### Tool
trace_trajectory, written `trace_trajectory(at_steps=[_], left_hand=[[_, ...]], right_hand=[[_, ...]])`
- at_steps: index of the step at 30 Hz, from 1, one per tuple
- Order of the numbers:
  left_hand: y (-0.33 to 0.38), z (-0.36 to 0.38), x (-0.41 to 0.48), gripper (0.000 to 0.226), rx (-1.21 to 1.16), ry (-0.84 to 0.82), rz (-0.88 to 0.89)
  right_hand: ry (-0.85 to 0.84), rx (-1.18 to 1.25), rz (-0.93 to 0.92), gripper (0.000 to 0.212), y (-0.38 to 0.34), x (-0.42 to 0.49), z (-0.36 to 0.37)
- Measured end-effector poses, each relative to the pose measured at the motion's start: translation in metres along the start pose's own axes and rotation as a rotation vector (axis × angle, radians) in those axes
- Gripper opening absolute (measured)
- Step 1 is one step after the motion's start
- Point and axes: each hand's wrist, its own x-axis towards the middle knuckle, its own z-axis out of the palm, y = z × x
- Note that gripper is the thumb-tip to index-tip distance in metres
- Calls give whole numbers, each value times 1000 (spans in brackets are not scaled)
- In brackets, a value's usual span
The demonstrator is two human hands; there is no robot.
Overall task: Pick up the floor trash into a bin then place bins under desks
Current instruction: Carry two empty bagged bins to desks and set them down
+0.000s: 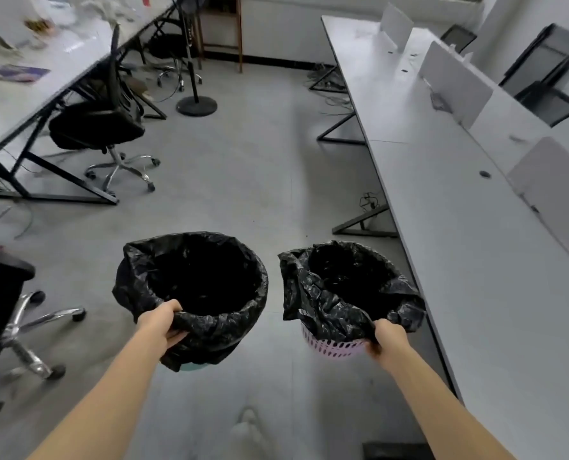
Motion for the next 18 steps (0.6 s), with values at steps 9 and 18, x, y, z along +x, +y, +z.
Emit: trace_trajectory(at_steps=[9, 18], left_hand=[[158, 177, 115, 27, 90, 38, -16], [257, 380, 281, 26, 119, 135, -88]], right_hand=[[19, 23, 99, 17, -168, 148, 92], [31, -82, 268, 20, -315, 371, 223]])
